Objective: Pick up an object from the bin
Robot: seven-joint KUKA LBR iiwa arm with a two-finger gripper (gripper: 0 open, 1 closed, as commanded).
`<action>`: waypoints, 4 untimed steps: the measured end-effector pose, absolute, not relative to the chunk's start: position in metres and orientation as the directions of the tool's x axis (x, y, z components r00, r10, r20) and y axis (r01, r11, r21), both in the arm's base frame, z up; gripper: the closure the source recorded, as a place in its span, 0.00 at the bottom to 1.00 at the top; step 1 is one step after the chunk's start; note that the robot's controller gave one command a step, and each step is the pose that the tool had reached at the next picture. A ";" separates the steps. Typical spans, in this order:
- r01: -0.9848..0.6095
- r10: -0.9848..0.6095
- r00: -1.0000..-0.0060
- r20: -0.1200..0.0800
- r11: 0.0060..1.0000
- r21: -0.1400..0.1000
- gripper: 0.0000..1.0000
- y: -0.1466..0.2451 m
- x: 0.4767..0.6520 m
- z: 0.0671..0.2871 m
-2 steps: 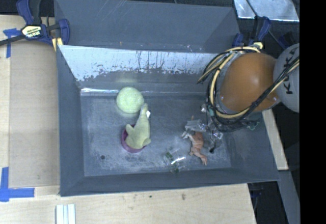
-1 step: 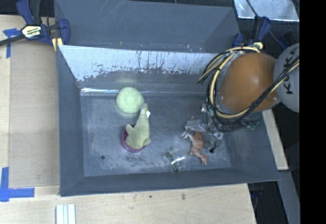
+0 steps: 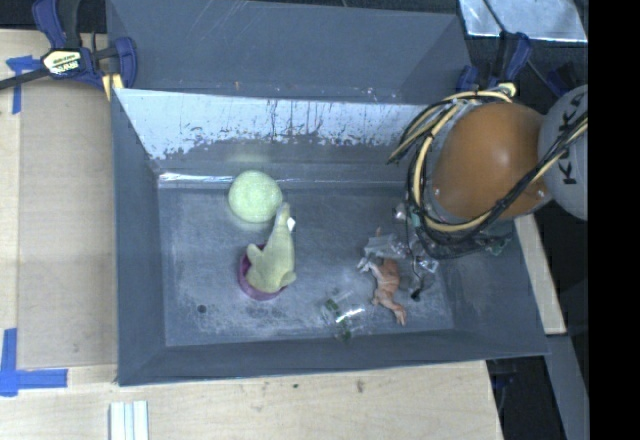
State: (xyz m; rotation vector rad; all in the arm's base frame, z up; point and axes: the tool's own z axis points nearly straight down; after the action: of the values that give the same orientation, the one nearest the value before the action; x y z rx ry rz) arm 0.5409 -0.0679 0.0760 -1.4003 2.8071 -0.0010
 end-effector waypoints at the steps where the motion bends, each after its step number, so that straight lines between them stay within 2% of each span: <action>1: -0.798 -0.798 -0.603 -0.002 0.603 0.001 1.00 -0.068 0.540 0.086; 4: -0.797 -0.797 -0.604 -0.001 0.604 0.002 1.00 -0.068 0.539 0.134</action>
Offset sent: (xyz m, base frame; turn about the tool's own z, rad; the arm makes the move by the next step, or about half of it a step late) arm 0.0000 -0.0002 0.0097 0.0000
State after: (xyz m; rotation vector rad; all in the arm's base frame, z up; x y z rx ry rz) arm 0.5394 -0.0678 0.1339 -1.3981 2.8138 0.0036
